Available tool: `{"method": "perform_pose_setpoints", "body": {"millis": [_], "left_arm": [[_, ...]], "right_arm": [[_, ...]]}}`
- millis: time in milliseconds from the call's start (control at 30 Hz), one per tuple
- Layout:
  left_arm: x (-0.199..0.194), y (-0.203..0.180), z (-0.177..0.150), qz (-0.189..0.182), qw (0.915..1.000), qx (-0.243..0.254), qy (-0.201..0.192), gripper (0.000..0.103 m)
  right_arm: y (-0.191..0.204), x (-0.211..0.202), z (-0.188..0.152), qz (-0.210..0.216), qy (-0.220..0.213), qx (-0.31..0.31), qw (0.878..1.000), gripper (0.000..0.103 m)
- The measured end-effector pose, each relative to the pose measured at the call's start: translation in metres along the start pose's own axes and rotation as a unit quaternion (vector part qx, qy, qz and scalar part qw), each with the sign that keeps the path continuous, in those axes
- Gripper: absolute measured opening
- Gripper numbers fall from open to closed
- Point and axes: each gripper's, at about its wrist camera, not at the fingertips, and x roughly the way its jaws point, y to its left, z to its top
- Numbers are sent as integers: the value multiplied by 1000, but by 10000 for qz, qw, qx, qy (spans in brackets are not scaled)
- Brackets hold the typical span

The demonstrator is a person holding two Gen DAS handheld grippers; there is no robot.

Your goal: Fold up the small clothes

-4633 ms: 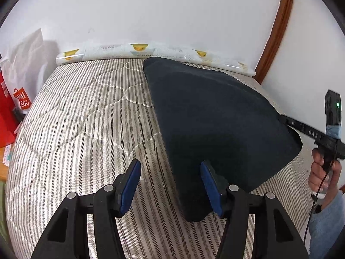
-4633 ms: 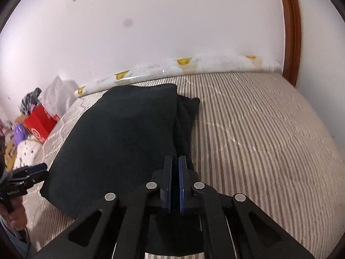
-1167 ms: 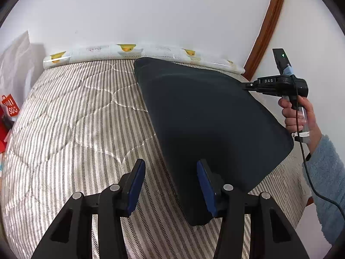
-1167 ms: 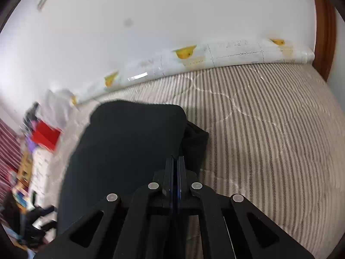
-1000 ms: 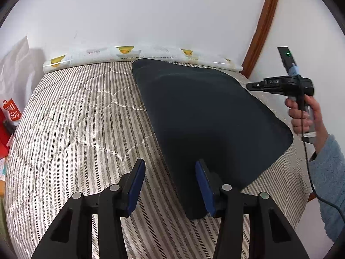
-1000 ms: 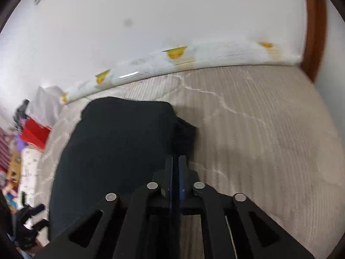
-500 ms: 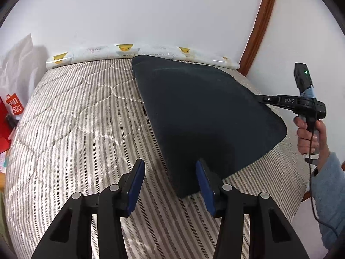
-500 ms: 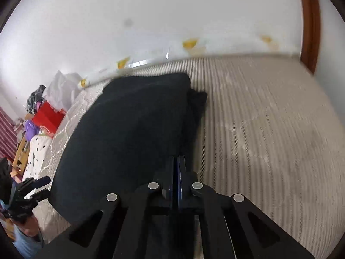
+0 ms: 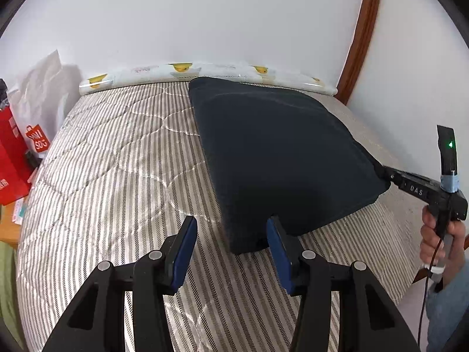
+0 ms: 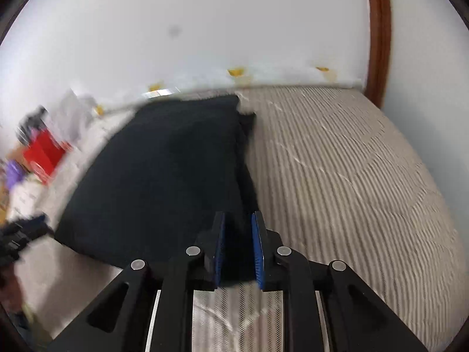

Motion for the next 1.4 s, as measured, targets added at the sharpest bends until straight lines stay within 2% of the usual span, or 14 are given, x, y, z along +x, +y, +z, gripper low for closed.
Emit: {"method": "perform_pose_setpoints", "body": {"millis": [133,367,433,500,633,733,767,833,933,1033,1100,1233,1400], "left_arm": [[-6,-4,-3,42,9999,-121,13,47],[-28,-13,-1,219,9995,-207,-135,47],[-36,-15,-1,268,9991,-272,-175,47],[-45,-18,-1,286,9988,-325,-230,48],[-75,-28,-4,337,9976,-345,-487,68],[-93,-37,-9,464,9967,-295,-598,72],[-101,-39,-12,493,9963,-292,-647,73],[-113,-42,-16,534,9954,-322,-727,76],[-131,-45,-24,570,9944,-380,-801,80],[-144,-49,-33,686,9936,-338,-836,83],[-151,-51,-37,735,9934,-281,-836,84],[-156,-53,-40,794,9927,-285,-857,86],[-159,-51,-41,773,9923,-352,-905,87]], "right_arm": [[-5,-11,-12,-179,62,292,9994,20],[6,-52,-18,-505,-121,388,9979,27],[9,-64,-19,-483,-150,402,9979,34],[17,-78,-16,-554,-226,326,9977,45],[37,-115,-12,-760,-474,169,9958,57],[48,-142,-12,-658,-597,122,9960,74],[53,-155,-14,-661,-697,135,9953,77],[57,-170,-19,-654,-818,189,9943,77],[61,-191,-28,-625,-842,283,9941,82],[63,-207,-40,-520,-881,377,9940,91],[65,-214,-46,-446,-909,367,9942,101],[72,-220,-55,-784,-830,183,9933,103],[74,-221,-58,-794,-776,111,9938,103]]}}
